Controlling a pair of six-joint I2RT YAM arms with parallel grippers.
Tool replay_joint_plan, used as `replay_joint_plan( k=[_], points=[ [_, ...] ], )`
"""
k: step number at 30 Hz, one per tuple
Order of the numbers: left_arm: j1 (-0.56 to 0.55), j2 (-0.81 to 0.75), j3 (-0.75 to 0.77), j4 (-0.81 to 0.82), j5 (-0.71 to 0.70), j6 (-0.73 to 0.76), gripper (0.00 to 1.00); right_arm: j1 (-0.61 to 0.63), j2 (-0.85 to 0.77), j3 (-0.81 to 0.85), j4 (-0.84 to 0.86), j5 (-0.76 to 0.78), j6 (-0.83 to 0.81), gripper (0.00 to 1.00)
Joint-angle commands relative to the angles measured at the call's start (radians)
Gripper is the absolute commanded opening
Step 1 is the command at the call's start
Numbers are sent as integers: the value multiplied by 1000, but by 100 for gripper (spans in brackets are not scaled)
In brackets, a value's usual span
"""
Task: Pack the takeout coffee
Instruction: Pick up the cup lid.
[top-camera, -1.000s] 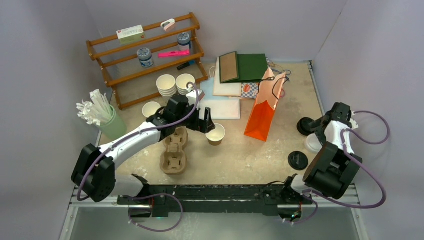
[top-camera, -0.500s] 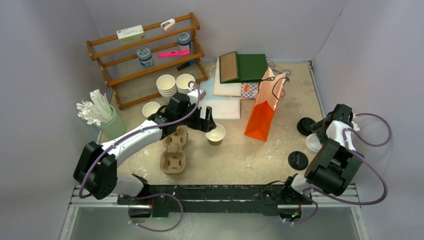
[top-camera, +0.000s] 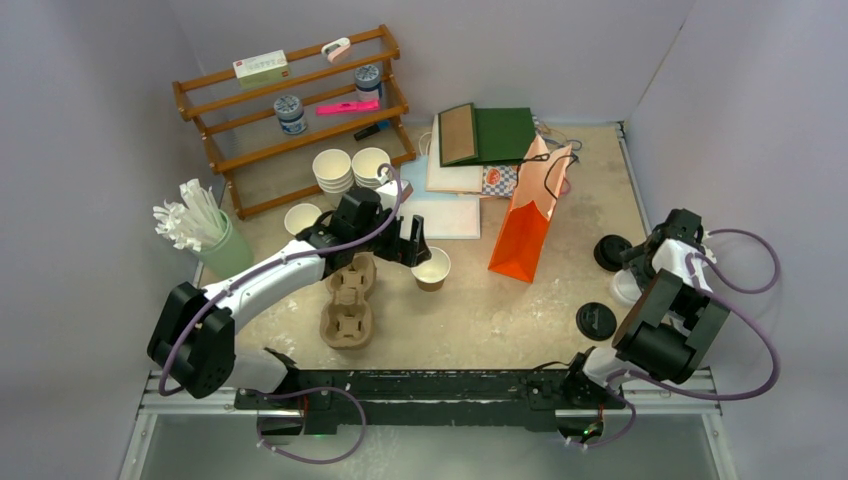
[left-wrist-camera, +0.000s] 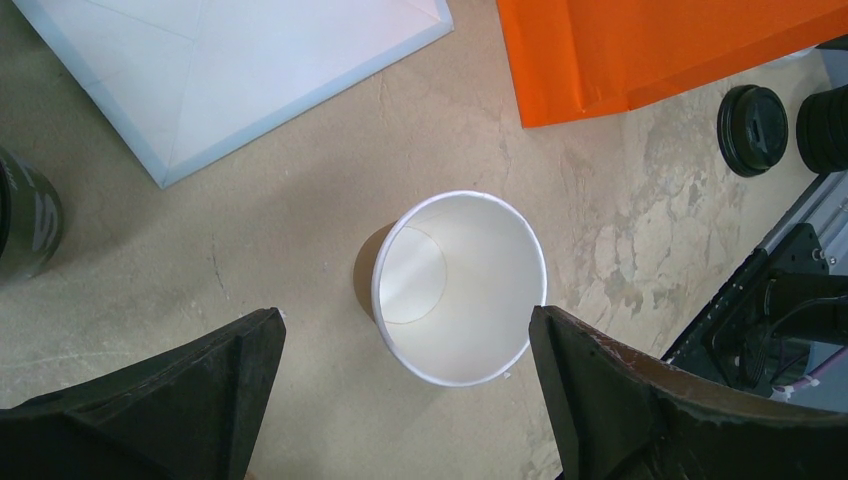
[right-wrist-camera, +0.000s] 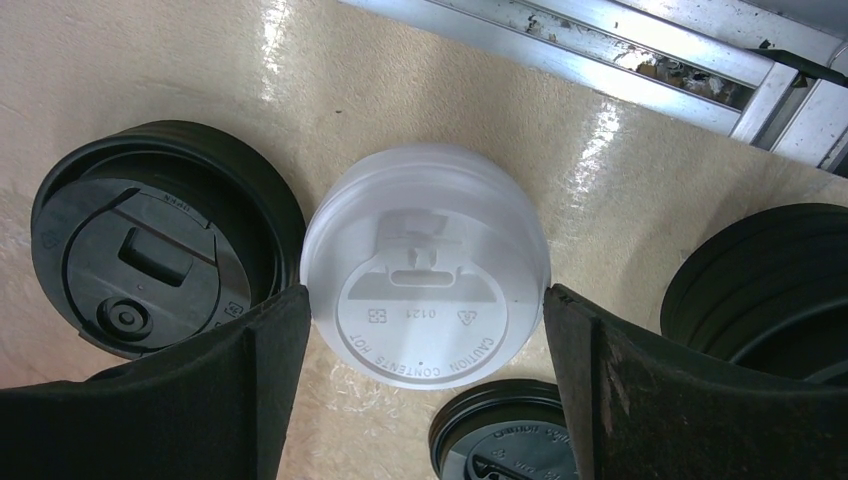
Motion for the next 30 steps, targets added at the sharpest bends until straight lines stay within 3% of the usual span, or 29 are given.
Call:
replay_joint_plan(
  k=[1,16,30],
  points=[
    [-4,3,41,7,4,19,100,-10,3,-1,1,-8,21,86],
    [-4,20,43,7,-4,13,99,-10,-31,31,-66,-48,52,82],
    [-4,26,55,3,-10,20,99,-1,-79,170,-209,-36,69,82]
  ],
)
